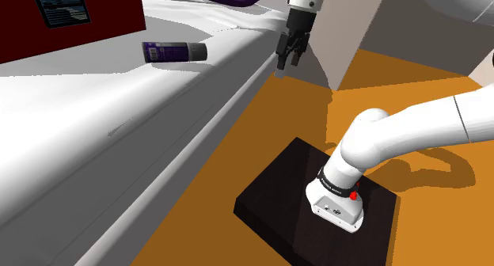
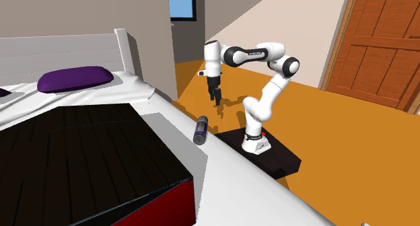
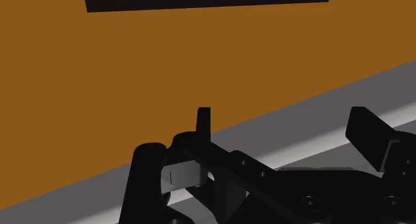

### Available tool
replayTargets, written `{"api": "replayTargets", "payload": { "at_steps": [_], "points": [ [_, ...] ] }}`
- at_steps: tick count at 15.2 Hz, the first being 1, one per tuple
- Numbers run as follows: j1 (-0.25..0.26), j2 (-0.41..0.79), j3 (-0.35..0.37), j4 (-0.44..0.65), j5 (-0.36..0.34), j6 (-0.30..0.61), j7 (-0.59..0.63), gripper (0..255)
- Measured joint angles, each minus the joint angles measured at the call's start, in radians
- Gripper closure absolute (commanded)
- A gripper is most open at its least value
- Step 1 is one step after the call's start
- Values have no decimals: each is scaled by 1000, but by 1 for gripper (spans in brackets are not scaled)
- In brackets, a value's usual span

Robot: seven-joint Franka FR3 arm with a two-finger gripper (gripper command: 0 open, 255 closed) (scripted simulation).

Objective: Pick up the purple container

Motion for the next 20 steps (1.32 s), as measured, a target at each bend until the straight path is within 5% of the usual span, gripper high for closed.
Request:
{"api": "replayTargets", "payload": {
  "at_steps": [20],
  "points": [
    [228, 529, 160, 535, -115, 83, -410, 0]
  ]
}}
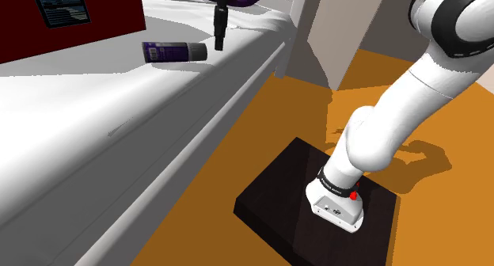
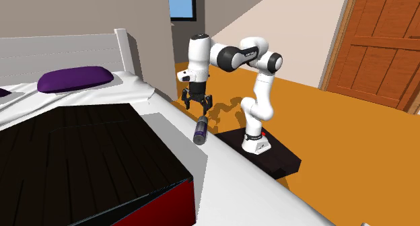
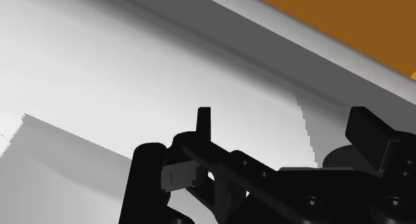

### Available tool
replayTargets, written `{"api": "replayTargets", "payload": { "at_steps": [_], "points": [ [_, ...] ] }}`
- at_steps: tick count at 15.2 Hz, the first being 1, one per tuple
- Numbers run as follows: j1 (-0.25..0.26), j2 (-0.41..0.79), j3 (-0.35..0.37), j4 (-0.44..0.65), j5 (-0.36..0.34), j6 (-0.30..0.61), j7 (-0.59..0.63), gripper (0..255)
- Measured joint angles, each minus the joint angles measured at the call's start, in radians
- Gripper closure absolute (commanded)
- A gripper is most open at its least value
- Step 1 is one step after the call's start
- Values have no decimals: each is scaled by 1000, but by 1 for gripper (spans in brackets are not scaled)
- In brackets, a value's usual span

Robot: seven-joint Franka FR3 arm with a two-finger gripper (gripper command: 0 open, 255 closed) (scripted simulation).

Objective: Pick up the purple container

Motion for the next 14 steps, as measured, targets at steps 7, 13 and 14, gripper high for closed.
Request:
{"api": "replayTargets", "payload": {
  "at_steps": [7, 13, 14],
  "points": [
    [82, 148, 91, 190, -76, -11, -135, 0],
    [136, 228, 147, 282, -130, -10, -213, 0],
    [136, 225, 147, 264, -130, 5, -214, 0]
  ]
}}
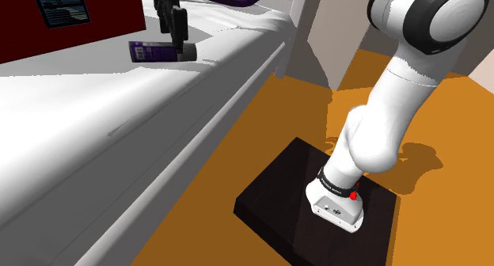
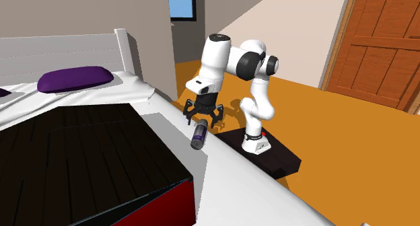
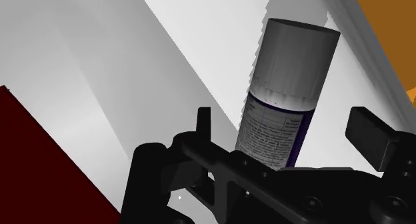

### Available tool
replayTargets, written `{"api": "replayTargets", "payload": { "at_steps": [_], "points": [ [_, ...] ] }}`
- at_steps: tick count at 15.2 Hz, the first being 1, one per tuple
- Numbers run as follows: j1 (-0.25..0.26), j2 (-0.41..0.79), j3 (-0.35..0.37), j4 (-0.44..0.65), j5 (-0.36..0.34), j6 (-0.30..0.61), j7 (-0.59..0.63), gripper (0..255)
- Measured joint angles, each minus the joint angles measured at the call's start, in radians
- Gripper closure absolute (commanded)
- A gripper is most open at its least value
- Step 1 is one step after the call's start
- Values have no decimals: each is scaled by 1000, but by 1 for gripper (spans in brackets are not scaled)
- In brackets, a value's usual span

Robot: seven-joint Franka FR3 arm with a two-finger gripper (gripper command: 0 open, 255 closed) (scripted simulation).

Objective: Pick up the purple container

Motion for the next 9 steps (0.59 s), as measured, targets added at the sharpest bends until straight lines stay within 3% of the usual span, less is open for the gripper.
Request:
{"api": "replayTargets", "payload": {
  "at_steps": [5, 6, 9],
  "points": [
    [-2, -20, -2, -90, 4, 71, 5, 0],
    [-2, -19, -2, -94, 4, 76, 7, 255],
    [-1, -19, -1, -98, 3, 81, 9, 255]
  ]
}}
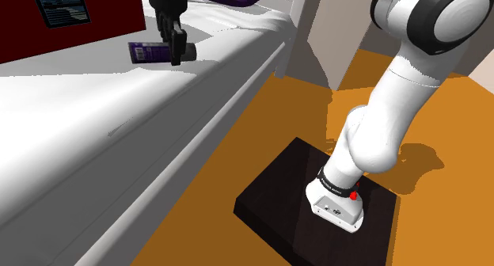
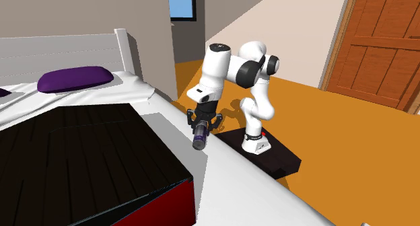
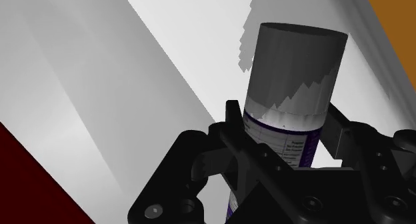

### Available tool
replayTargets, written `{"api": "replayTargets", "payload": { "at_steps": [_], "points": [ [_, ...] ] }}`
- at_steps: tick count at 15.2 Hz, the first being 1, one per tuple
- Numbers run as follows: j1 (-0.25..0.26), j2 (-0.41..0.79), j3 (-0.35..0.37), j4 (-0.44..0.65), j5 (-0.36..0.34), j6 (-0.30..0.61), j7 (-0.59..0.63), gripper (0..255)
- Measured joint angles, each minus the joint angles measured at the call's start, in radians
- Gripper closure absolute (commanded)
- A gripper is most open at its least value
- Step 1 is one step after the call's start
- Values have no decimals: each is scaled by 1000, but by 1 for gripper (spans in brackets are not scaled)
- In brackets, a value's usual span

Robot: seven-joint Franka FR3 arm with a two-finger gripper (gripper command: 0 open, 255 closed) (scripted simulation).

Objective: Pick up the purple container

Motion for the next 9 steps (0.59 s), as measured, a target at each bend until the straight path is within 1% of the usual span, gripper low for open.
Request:
{"api": "replayTargets", "payload": {
  "at_steps": [7, 9],
  "points": [
    [0, -2, 0, -2, 1, 0, -1, 255],
    [-1, 4, 0, 21, 0, -17, -4, 255]
  ]
}}
